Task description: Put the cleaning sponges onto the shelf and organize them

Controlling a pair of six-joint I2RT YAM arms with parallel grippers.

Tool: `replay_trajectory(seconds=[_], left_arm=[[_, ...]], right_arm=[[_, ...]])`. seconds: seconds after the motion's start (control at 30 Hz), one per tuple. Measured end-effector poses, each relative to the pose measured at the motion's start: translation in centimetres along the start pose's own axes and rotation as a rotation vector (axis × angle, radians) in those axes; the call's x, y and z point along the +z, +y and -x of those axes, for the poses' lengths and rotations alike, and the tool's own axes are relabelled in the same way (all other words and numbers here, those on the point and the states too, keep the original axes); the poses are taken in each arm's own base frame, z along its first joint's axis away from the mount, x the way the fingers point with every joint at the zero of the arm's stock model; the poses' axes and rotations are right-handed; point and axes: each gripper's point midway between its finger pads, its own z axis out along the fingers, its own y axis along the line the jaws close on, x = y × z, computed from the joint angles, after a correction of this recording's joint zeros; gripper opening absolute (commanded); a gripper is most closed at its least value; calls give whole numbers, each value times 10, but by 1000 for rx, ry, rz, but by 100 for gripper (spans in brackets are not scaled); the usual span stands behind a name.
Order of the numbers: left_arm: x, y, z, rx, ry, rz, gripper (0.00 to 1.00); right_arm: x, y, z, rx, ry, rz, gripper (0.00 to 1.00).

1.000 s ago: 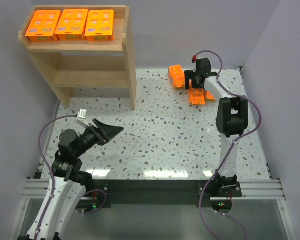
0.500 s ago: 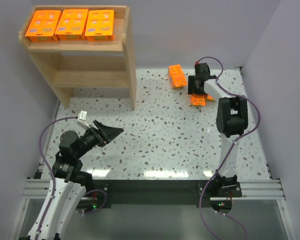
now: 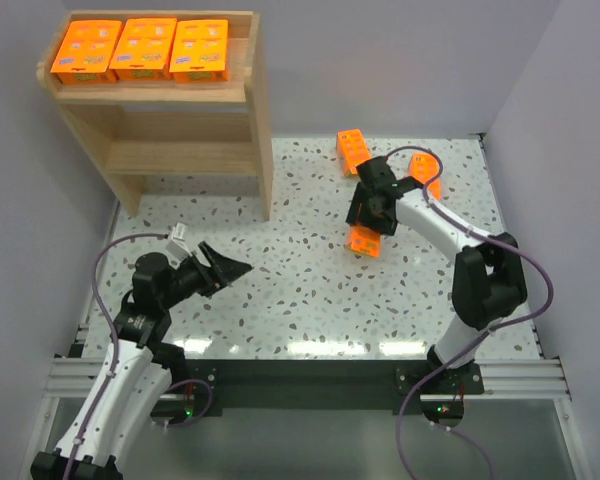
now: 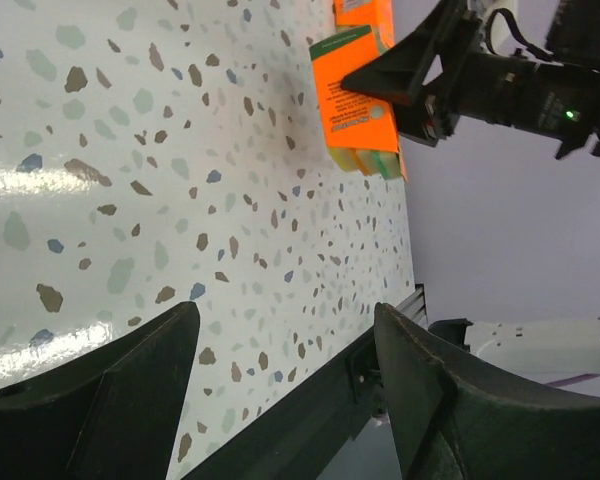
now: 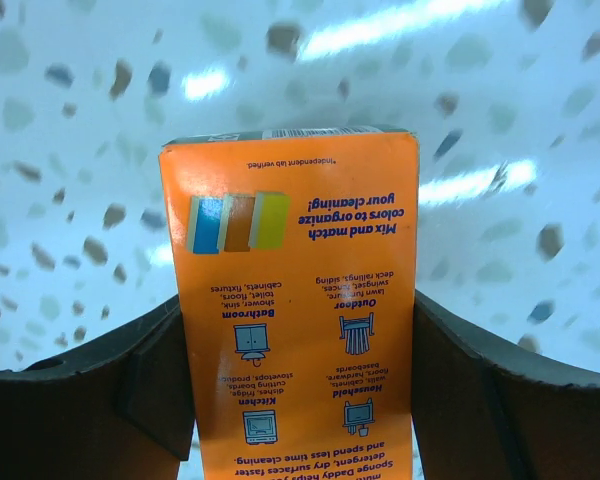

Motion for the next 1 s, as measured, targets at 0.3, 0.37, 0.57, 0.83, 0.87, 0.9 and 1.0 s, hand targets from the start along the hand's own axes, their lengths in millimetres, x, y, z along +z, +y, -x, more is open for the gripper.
replay_trajectory(seconds=[0.3,0.37,0.57,0.83,0.87,0.9,1.0], left_arm=[[18,28,-30,-1,123,108,75],[24,27,-42,9,156,119,74],[38,22,-66,14,202,129,75],[56,25,-71,-20,167,121,76],[58,25,-71,-21,166,118,76],[60,24,-71,-21,165,112,76],[66,21,-74,-28,171,103,77]], right_arm=[[-16,43,-129,105,138,-49,28],[-16,48,-131,171,114,-67,29],[-16,61,-136,361,95,-97,46],[-10,89,-147,408,173,-66,91],[-10,93,-149,405,186,-50,97],[-10,98,-151,399,201,-31,99],[-17,111,-154,377,231,37,99]])
